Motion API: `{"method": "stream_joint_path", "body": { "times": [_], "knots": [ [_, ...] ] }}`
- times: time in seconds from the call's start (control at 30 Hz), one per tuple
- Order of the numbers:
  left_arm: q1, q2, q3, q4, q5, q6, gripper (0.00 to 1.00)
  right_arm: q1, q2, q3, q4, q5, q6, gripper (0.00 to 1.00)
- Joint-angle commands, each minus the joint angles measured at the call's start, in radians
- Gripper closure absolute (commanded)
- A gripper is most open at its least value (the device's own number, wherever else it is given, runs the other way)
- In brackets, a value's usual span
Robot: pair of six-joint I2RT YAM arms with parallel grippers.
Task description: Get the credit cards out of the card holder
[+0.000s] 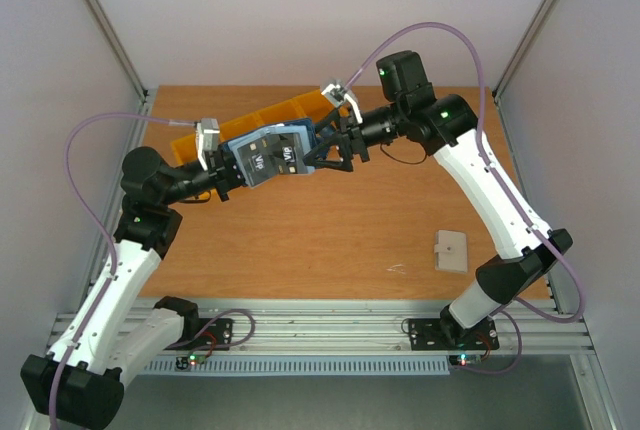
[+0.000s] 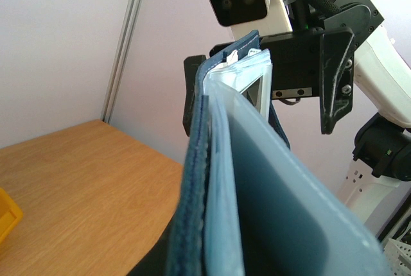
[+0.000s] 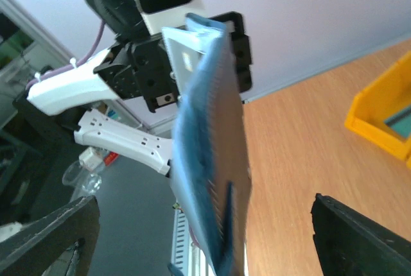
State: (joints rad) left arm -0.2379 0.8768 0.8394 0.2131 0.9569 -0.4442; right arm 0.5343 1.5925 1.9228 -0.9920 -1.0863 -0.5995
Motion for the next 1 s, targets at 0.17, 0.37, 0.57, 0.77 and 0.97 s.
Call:
{"method": "stream_joint_path", "body": {
  "times": [0.17,0.37,0.57,0.77,0.97],
  "knots": [
    [-0.004,-0.023,-0.014,0.046,-0.003,-0.005,1.00,0.043,0.027,-0.026,0.186,0.014,0.136,0.79],
    [0.001,-0.043,-0.023,-0.030,-0.081,0.001,0.97,0.022,0.008,-0.034,0.143,0.037,0.111,0.99],
    [0.029,-0.059,-0.006,-0.317,-0.637,0.170,0.38,-0.052,-0.012,-0.048,0.094,0.151,0.154,0.99],
    [0.116,-0.049,-0.031,-0.377,-0.886,0.216,0.31,-0.066,0.026,-0.052,0.086,0.410,0.268,0.99],
    [0.118,-0.080,-0.039,-0.168,-0.234,0.238,0.56,0.048,0.048,-0.048,0.144,0.496,0.238,0.99]
  ]
}}
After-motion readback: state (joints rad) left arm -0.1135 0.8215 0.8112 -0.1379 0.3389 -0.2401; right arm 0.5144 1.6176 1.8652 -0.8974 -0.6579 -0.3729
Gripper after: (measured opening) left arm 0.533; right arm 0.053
